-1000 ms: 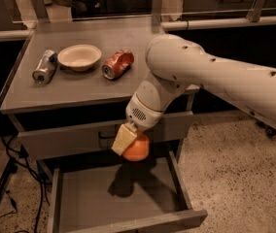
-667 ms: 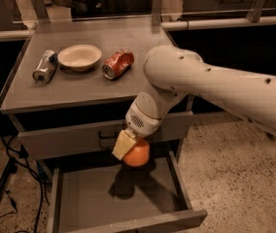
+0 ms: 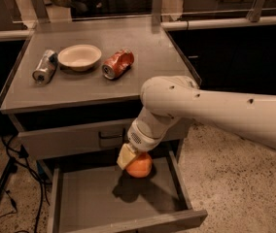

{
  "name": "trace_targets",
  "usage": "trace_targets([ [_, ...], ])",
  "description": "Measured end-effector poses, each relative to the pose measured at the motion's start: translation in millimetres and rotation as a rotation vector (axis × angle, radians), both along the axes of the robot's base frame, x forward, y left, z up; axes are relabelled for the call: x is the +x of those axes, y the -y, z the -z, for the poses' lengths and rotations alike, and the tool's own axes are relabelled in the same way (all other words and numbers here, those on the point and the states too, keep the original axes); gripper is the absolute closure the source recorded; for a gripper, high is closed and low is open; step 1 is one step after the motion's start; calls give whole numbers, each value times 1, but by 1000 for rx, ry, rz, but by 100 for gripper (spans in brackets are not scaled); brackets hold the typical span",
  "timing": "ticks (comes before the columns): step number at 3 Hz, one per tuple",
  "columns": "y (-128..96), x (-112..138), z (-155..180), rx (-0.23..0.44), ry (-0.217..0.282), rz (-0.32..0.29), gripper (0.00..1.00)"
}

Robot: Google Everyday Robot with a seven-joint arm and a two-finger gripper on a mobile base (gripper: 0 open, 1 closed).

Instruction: Place orange into middle drawer

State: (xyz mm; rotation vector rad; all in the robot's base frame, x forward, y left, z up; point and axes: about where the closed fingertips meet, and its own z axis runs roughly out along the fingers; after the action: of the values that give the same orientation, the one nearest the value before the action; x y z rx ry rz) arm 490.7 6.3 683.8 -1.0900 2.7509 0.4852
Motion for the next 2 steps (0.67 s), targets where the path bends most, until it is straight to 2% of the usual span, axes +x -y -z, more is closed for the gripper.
trace_targets([
  [1,0,0,0,0,0,0,100],
  [2,-13,8,15,2,11,19,100],
])
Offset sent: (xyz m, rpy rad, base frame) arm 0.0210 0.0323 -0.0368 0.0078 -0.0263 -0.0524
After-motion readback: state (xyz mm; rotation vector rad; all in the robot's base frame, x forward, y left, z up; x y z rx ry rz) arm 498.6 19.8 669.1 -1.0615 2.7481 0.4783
